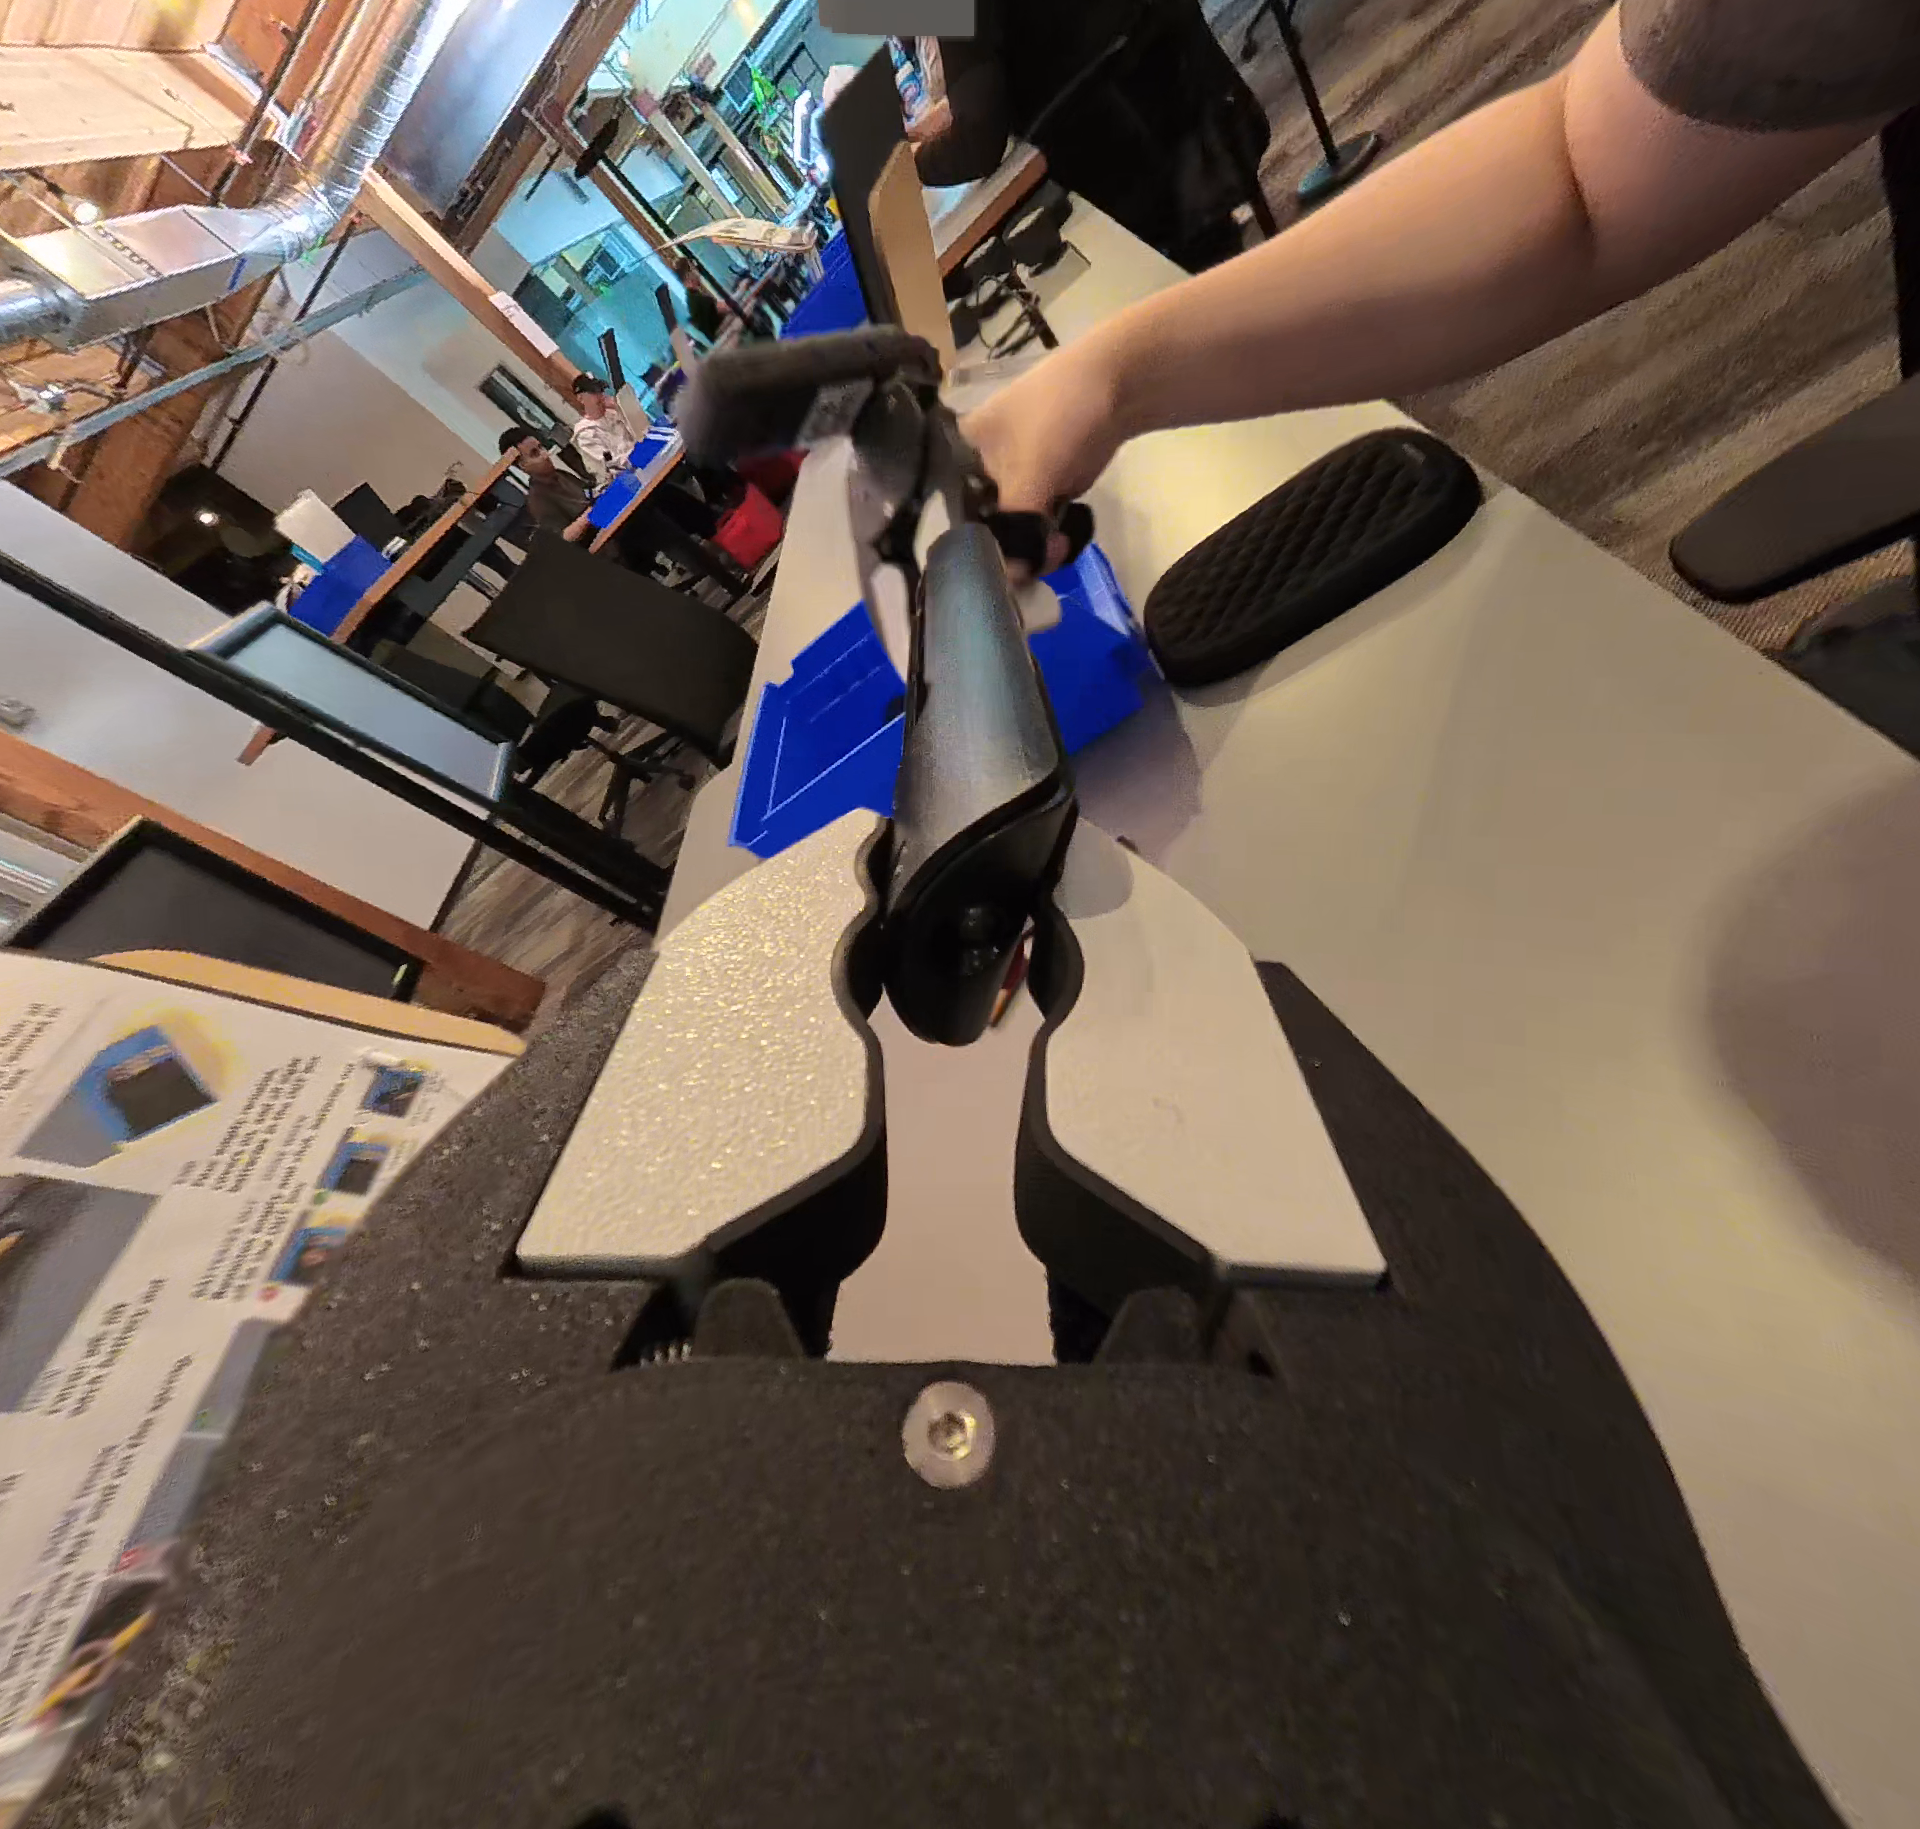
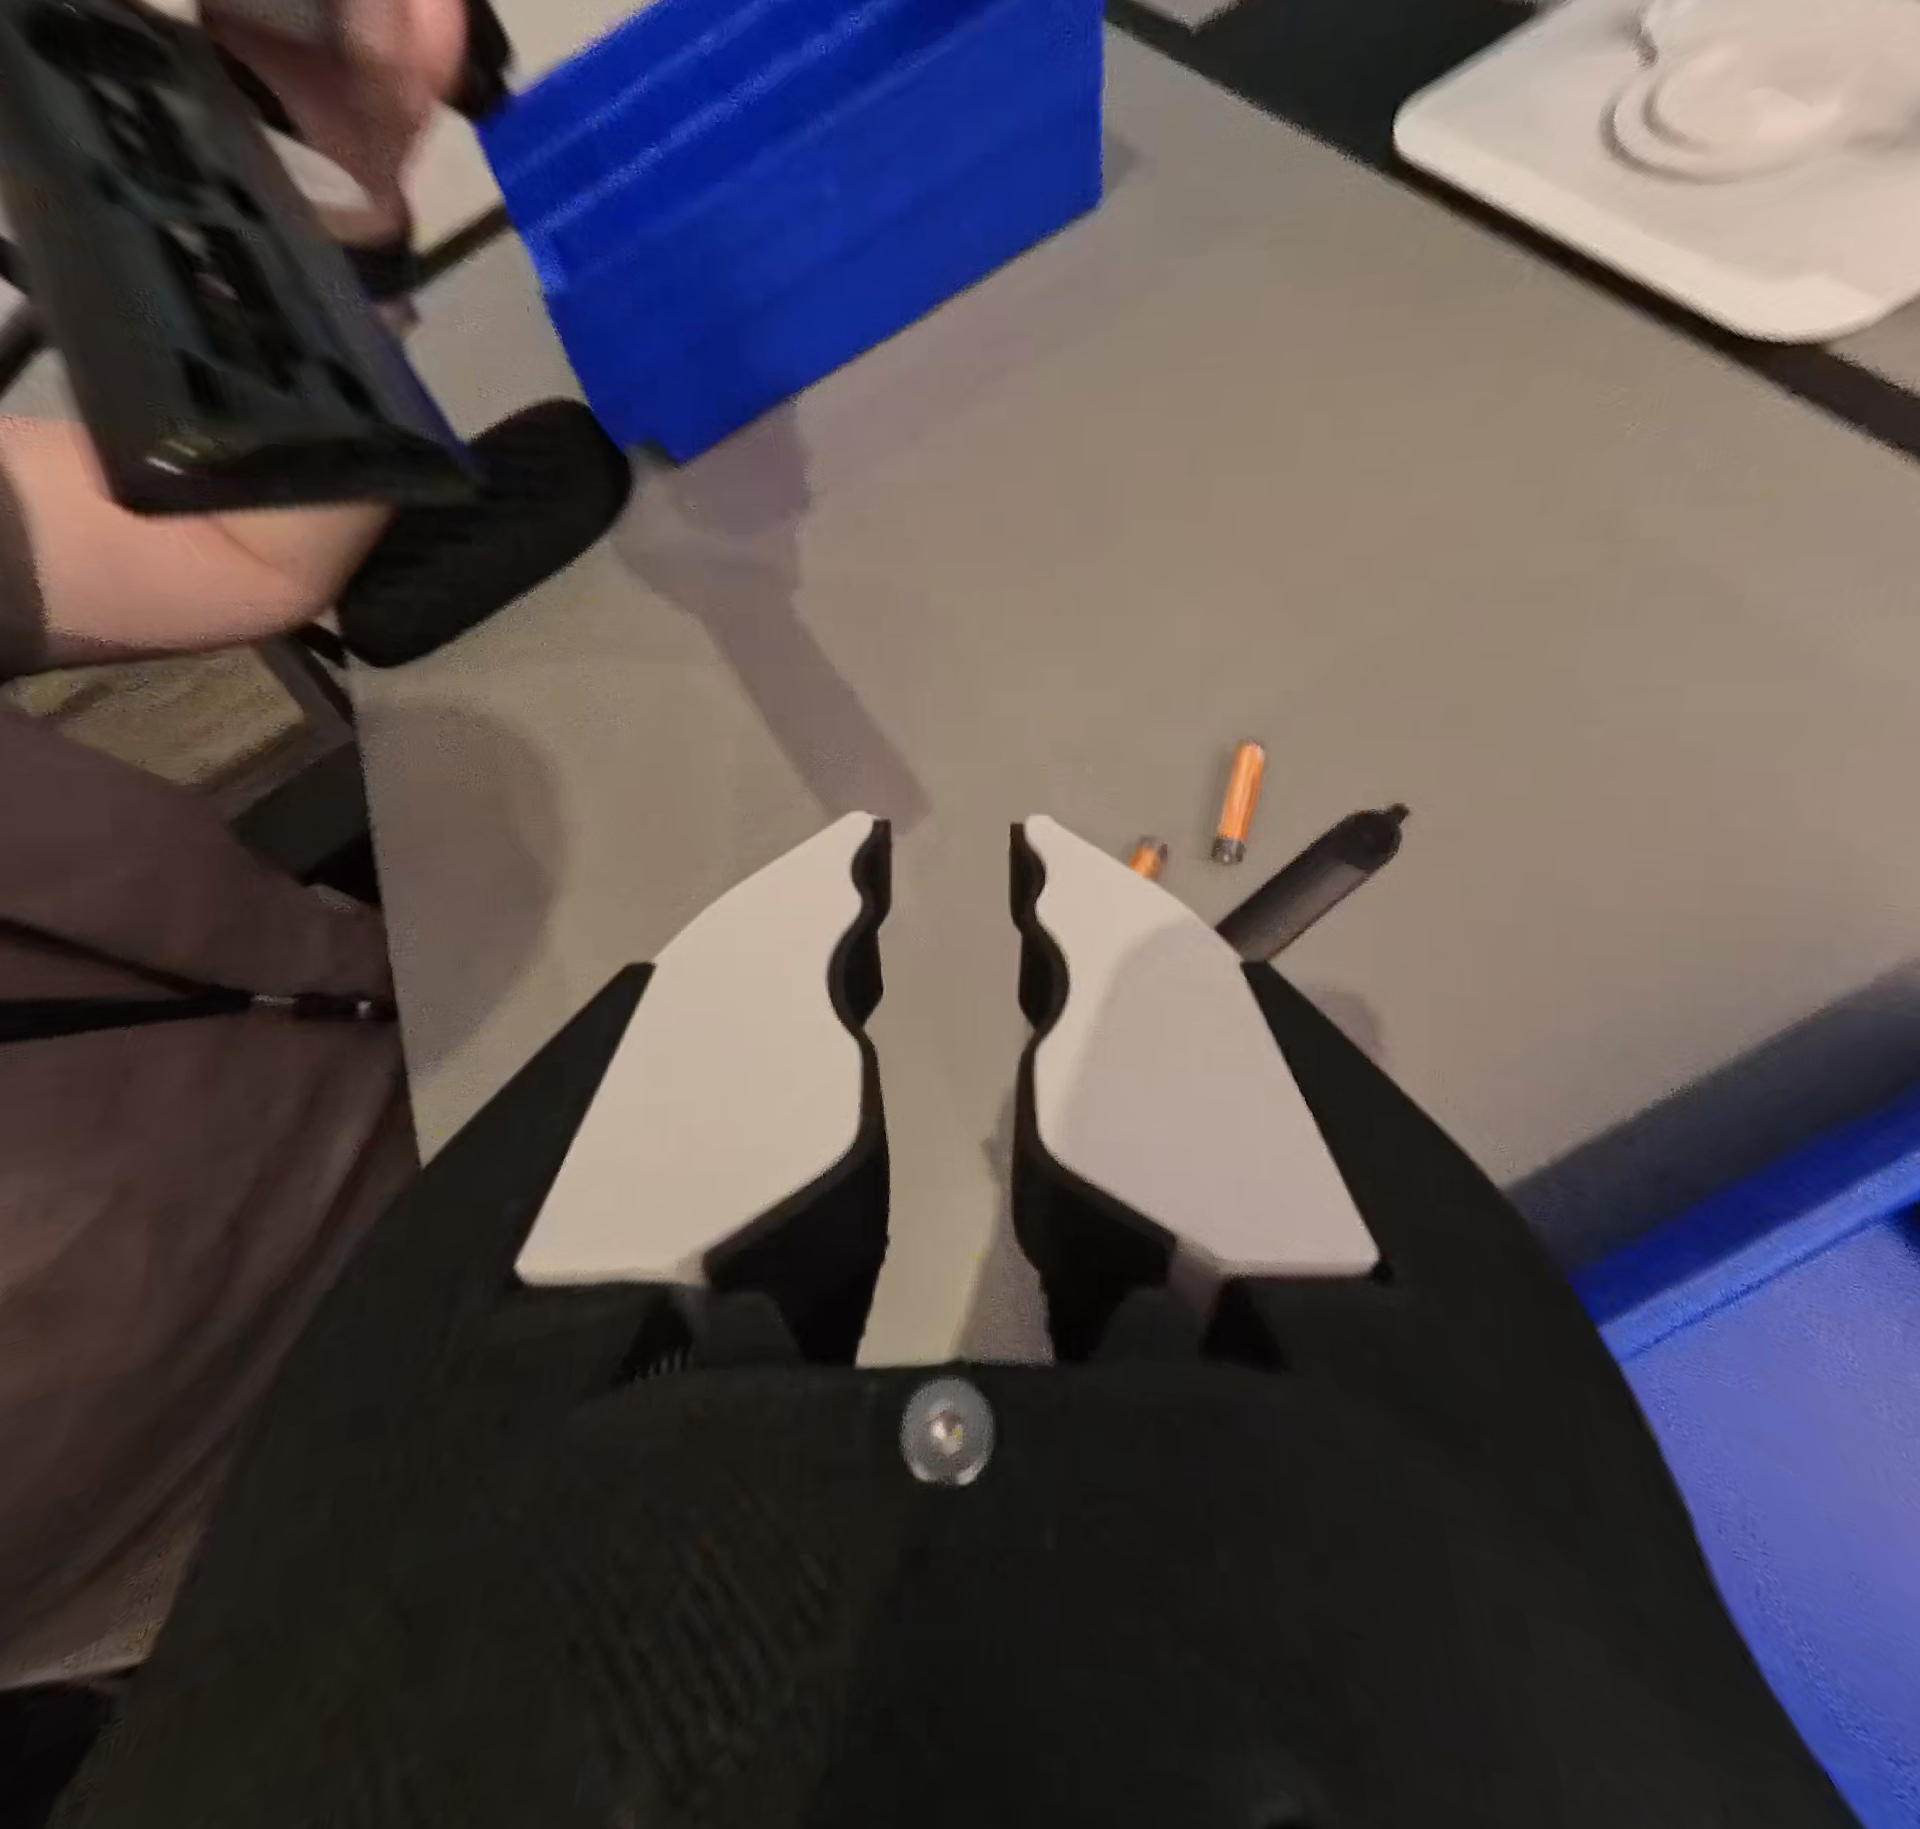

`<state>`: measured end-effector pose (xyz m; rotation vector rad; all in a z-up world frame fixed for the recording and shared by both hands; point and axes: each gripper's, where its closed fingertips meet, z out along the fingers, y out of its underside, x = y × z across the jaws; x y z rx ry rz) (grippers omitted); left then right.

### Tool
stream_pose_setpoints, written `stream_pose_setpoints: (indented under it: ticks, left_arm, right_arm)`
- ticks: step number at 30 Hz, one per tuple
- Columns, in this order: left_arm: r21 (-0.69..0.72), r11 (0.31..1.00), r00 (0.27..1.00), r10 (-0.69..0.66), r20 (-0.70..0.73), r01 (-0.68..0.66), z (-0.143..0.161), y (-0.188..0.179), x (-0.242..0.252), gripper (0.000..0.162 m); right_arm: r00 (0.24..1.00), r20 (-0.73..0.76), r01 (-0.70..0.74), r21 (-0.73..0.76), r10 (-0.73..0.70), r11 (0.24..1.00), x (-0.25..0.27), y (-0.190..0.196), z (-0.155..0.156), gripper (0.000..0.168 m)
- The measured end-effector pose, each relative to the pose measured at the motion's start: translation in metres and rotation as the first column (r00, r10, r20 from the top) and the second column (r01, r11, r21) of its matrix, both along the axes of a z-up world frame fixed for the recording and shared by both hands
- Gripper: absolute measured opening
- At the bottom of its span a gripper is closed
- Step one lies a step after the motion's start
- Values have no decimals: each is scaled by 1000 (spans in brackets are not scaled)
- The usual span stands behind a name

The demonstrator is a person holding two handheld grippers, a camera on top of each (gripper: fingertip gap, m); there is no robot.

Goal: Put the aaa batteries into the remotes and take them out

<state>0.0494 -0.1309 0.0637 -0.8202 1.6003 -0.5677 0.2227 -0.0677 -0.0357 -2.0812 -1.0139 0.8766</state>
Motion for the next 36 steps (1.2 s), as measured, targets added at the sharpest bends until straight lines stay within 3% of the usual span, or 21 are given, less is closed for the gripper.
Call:
stream_pose_setpoints:
  ticks: [3, 6, 8, 12, 15, 26, 29, 31, 36]
  left_arm:
    - [34, 999, 1000, -13, 0, 13, 5, 6, -11, 24]
    - [14, 998, 998, -65, 21, 65, 9, 7, -13, 24]
    - [-12, 993, 993, -114, 29, 114, 10, 5, -12, 24]
    - [-71, 983, 984, -167, 57, 171, 14, 7, -11, 23]
    - [-103, 969, 973, -216, 86, 225, 18, 5, -12, 23]
    - [6, 948, 947, -319, 35, 319, 16, -10, -6, 23]
    - [39, 949, 948, -316, 32, 314, 10, -8, -7, 23]
    - [48, 943, 942, -332, 39, 330, 8, -10, -7, 23]
    - [61, 930, 930, -365, 32, 363, 0, -14, 1, 23]
  right_arm:
    - [967, 238, 116, -87, -92, 989, -7, 4, -55, 15]
    - [912, 378, 199, -68, -159, 978, -13, 19, -89, 8]
    - [882, 418, 248, -19, -218, 969, -12, 35, -98, 9]
    - [855, 471, 301, -114, -215, 947, -12, 43, -118, 23]
    - [836, 511, 309, -136, -200, 941, -12, 44, -130, 23]
    - [800, 577, 275, -107, -165, 956, -8, 45, -134, 12]
    - [839, 519, 264, -129, -161, 956, -7, 40, -124, 12]
    - [893, 423, 241, -162, -154, 957, -10, 35, -101, 12]
    - [990, 66, 132, -95, -126, 987, -17, 29, 23, 12]
